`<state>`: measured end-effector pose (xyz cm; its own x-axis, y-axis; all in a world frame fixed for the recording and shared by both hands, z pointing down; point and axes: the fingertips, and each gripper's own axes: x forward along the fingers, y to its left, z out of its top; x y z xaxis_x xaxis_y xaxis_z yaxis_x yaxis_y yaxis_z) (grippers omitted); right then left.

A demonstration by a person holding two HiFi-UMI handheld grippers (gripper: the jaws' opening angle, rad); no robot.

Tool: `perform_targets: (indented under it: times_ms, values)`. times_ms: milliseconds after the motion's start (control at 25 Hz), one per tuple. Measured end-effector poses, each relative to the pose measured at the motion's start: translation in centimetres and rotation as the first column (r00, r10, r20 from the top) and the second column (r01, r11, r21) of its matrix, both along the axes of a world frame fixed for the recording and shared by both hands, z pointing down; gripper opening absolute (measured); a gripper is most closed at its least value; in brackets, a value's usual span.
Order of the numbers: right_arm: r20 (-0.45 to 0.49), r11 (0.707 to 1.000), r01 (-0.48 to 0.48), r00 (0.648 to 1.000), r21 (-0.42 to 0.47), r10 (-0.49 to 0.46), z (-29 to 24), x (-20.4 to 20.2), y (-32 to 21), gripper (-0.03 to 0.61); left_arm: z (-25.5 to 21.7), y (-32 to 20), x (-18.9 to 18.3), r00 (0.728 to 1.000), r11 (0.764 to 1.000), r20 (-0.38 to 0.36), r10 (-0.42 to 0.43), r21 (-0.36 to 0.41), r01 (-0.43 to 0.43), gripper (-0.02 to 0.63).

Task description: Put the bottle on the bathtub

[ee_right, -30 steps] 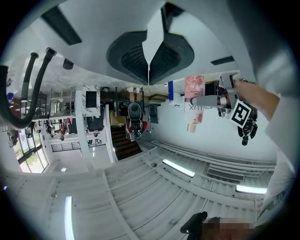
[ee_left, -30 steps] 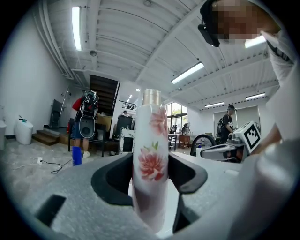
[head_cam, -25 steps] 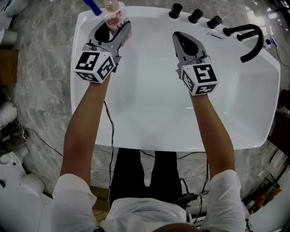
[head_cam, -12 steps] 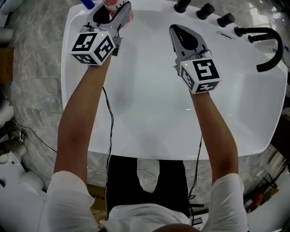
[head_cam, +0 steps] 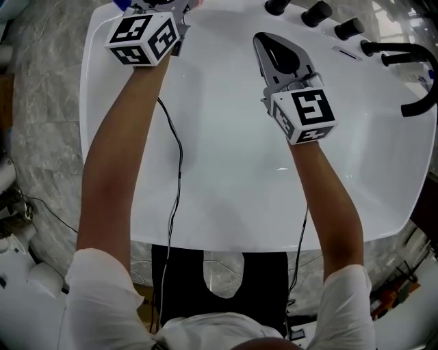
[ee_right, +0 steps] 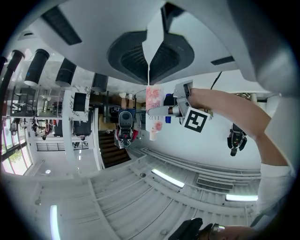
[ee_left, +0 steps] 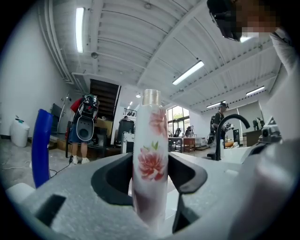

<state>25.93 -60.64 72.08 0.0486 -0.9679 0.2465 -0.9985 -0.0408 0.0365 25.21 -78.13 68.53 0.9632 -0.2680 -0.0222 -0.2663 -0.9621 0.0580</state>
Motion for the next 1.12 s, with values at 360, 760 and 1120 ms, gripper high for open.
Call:
perform_targets:
  times_ms: [360,760,1120]
  values:
    - [0.001,1.0,0.01,1.0,-0.01,-0.01,1.4,-0.6,2.2,0.017,1.7,-1.2,2.2,0.999,1.0,0.033,0.017,0.025,-0.018,0.229]
    - [0.02,1.0,-0.028,0.999,0.01,0.028,1.4,0.1,2.7,0.017,2.3,-3.0,2.7,1.0,1.0,0.023,-0.003,-0.008,0.003,0.229]
    - [0.046,0.999,-0.036,0.998,-0.01,0.037,3.0,0.0,3.1,0.017,2.5,-2.6,3.0,0.999,1.0,0.039,0.006,0.013,-0.007,0.238]
